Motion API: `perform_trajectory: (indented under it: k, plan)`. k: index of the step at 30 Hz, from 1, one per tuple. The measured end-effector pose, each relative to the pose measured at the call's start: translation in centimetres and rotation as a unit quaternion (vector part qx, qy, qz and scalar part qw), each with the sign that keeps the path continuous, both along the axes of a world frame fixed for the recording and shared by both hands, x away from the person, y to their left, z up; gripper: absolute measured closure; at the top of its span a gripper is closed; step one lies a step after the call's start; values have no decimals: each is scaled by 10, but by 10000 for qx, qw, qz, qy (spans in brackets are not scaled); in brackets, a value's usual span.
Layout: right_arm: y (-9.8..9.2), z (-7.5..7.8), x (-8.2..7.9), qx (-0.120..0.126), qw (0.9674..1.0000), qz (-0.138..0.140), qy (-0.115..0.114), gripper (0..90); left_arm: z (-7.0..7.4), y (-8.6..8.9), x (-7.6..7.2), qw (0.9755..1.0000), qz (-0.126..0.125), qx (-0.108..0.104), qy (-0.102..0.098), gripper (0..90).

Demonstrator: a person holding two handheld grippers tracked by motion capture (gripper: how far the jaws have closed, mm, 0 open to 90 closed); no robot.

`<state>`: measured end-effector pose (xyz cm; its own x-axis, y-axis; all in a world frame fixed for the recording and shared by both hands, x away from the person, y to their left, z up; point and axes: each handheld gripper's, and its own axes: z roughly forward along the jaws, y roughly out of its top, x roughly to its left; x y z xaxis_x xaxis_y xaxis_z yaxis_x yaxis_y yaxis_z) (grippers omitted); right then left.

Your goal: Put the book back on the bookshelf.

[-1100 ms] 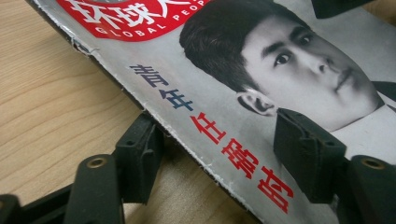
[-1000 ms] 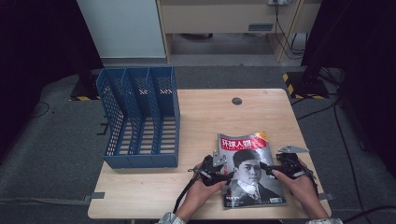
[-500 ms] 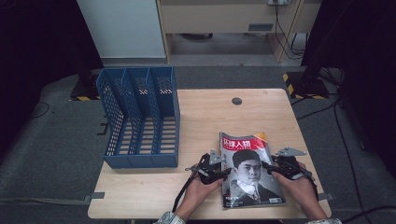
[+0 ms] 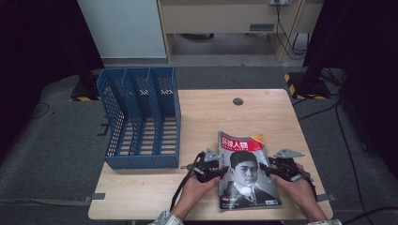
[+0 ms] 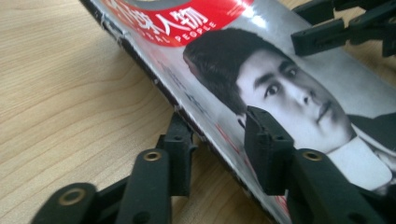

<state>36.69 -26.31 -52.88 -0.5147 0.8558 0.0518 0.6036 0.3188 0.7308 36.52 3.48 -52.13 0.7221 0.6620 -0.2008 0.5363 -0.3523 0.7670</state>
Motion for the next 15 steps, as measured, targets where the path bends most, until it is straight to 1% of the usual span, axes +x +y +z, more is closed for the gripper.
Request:
perform_trajectory:
  k: [1, 4, 5, 8, 12, 15]
  plan:
    - [1, 0, 0, -15, 10000, 56, -4, 511, 0, 0, 0, 10000, -4, 11, 9, 587]
    - [4, -1, 0, -19, 9999, 104, -42, 511, 0, 0, 2, 10000, -8, 8, 32, 544]
    - [6, -1, -1, -6, 9999, 150, -48, 511, -1, -1, 3, 10000, -2, 10, 77, 531]
    - [8, -1, -1, -14, 9998, 207, -52, 511, -1, 0, 4, 10000, -5, -32, 82, 524]
    - [9, -1, -2, 16, 9998, 186, -26, 510, 0, 1, 6, 9999, -33, -57, 94, 509]
    - [9, -1, -2, 26, 9998, 181, -20, 510, 2, 0, 9, 9999, -76, -45, 145, 503]
